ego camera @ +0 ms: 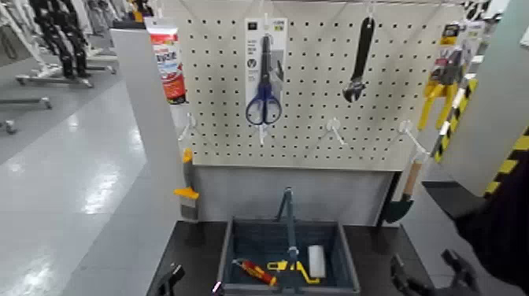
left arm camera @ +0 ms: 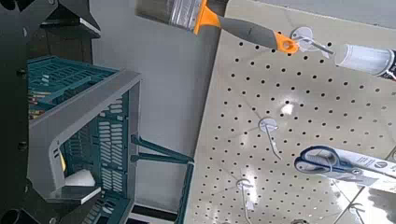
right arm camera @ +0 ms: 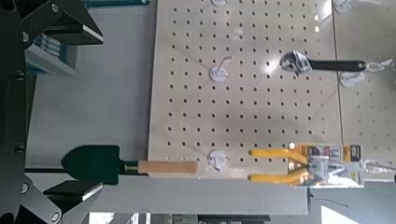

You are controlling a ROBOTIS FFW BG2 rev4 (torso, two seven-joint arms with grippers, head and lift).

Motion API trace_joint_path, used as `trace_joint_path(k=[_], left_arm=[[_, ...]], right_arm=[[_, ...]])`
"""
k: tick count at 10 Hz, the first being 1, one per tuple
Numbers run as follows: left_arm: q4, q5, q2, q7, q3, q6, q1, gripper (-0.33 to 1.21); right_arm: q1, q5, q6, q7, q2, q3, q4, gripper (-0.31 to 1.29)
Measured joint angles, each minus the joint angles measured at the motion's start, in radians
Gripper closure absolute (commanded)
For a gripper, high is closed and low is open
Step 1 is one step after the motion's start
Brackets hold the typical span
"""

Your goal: Put the yellow pliers into the crate.

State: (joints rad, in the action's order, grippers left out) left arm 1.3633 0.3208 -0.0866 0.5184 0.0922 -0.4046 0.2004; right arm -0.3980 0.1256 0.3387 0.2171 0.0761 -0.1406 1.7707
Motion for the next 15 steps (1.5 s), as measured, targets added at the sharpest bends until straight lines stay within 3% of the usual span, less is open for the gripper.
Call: trace_joint_path(k=[2,4,7,12,15], left_arm=[[-0.001,0.001,0.000,0.000,0.001,0.001,-0.002,0.13],[-0.002,0.001,-0.001,0.000,0.002,0.002,-0.005,0.13],[-0.003,0.002,0.000,0.000,0.004,0.003,-0.007,0.13],[-0.006,0.003,-0.001,0.000,0.009,0.002,-0.013,0.13],[-0.006,0.003,-0.002,0.000,0.012,0.001,-0.017,0.13]], right_arm=[[0.050,0.056,-0.099,0.044,0.009,-0.073,0.044,0.21],[0.115,0.080,-0.206,0.088,0.025,-0.143,0.090,0.21],[0.218,0.113,-0.318,0.110,0.073,-0.203,0.137,0.21],[0.457,0.164,-0.519,0.256,0.183,-0.242,0.098,0.21],[0.600,0.256,-0.565,0.376,0.244,-0.223,-0.019,0.21]])
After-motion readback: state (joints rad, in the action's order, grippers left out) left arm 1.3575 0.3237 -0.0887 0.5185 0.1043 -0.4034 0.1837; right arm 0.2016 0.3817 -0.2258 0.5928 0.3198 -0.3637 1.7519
